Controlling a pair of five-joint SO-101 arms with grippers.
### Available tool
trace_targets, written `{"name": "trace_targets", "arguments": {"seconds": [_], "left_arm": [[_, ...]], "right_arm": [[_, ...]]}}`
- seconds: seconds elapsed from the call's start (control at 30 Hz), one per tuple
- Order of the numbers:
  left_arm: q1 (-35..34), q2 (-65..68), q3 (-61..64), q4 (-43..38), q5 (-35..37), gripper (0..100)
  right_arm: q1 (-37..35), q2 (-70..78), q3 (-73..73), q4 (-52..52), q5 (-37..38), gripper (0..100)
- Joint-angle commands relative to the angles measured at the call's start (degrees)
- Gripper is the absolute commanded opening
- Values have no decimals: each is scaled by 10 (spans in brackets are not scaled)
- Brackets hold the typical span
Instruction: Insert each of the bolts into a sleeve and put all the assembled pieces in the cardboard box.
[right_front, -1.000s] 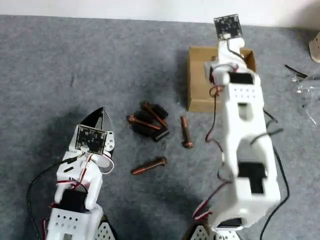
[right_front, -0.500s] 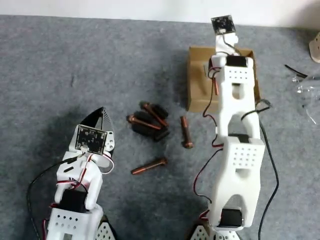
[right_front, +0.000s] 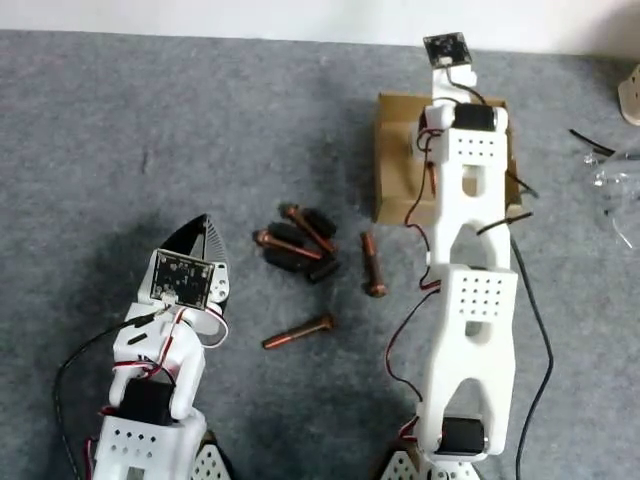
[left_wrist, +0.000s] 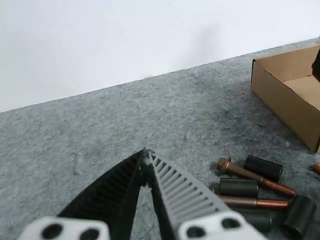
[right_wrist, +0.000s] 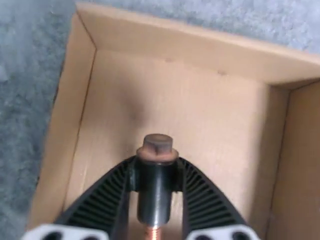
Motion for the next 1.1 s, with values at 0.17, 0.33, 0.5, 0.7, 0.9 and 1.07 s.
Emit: {"name": "trace_targets", "arguments": {"seconds": [0.17, 0.33, 0.5, 0.7, 0.9, 1.07], "left_arm": [[7, 7, 13, -12, -3, 7], [7, 8, 13, -12, -3, 7], [7, 8, 13, -12, -3, 7], [7, 8, 13, -12, -3, 7], [7, 8, 13, -12, -3, 7], [7, 8, 13, -12, -3, 7]], "right_arm": [[7, -15, -36, 50, 6, 235], [6, -16, -104, 105, 6, 235], [-11, -12, -241, 208, 4, 235], [-41, -17, -358, 256, 4, 235], [-42, -47, -357, 257, 4, 235], [-44, -136, -287, 257, 4, 235]]}}
